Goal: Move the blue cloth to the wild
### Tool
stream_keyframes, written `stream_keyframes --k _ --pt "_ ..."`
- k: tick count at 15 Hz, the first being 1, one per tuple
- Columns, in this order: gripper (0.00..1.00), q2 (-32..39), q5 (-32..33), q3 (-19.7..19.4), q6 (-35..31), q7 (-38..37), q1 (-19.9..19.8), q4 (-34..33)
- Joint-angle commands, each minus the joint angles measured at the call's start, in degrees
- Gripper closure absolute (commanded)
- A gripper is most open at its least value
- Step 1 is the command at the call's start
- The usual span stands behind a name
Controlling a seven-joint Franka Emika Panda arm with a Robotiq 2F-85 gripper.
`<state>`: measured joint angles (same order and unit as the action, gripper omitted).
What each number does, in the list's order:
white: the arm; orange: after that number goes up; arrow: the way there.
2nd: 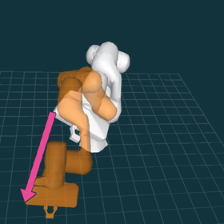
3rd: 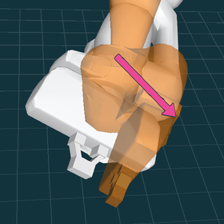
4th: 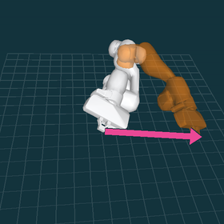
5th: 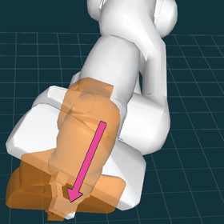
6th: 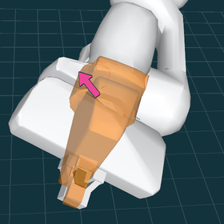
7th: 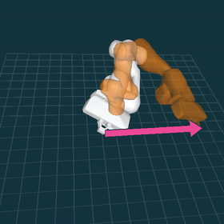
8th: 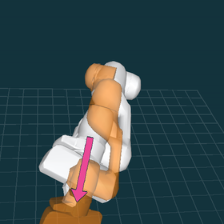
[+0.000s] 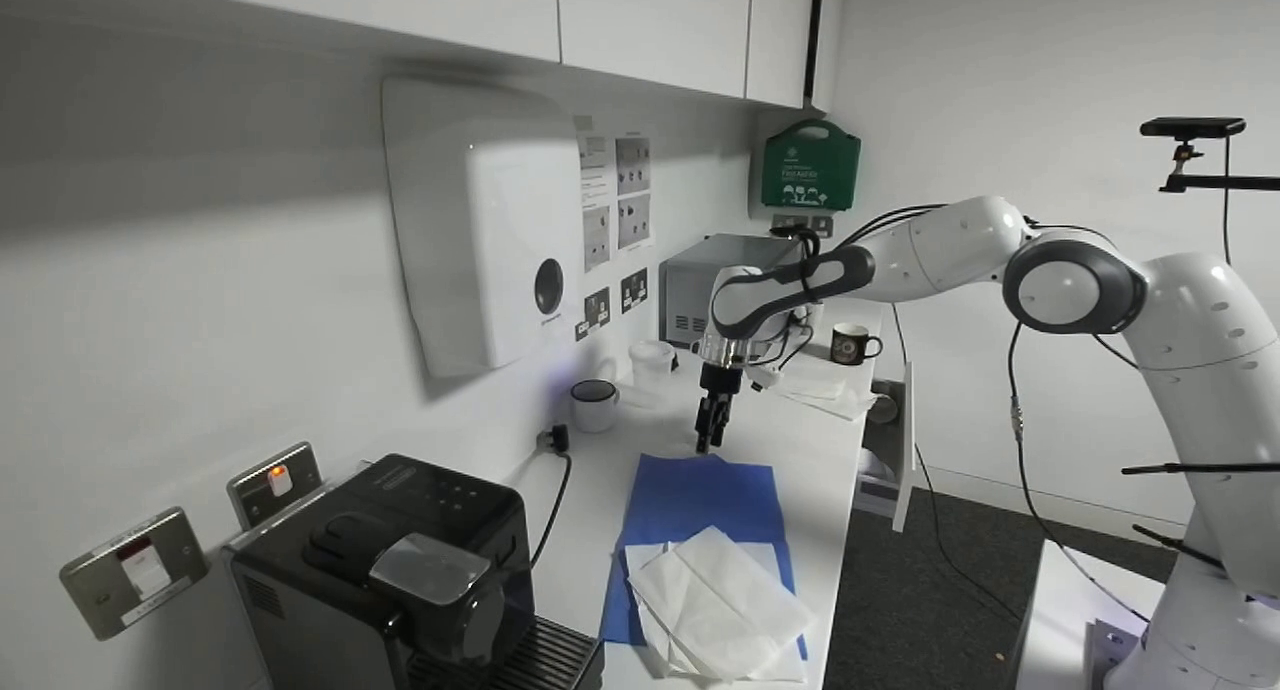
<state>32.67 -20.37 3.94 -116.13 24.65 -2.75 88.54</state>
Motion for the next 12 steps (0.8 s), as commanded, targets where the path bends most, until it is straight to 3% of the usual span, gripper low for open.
stream_keyframes --k 1,12 --pt "0.00 1.7 0.2 2.2 3.6 2.0 -2.4 -3.2" --pt "0.00 2.8 -3.3 4.9 9.8 5.2 -4.5 -5.4"
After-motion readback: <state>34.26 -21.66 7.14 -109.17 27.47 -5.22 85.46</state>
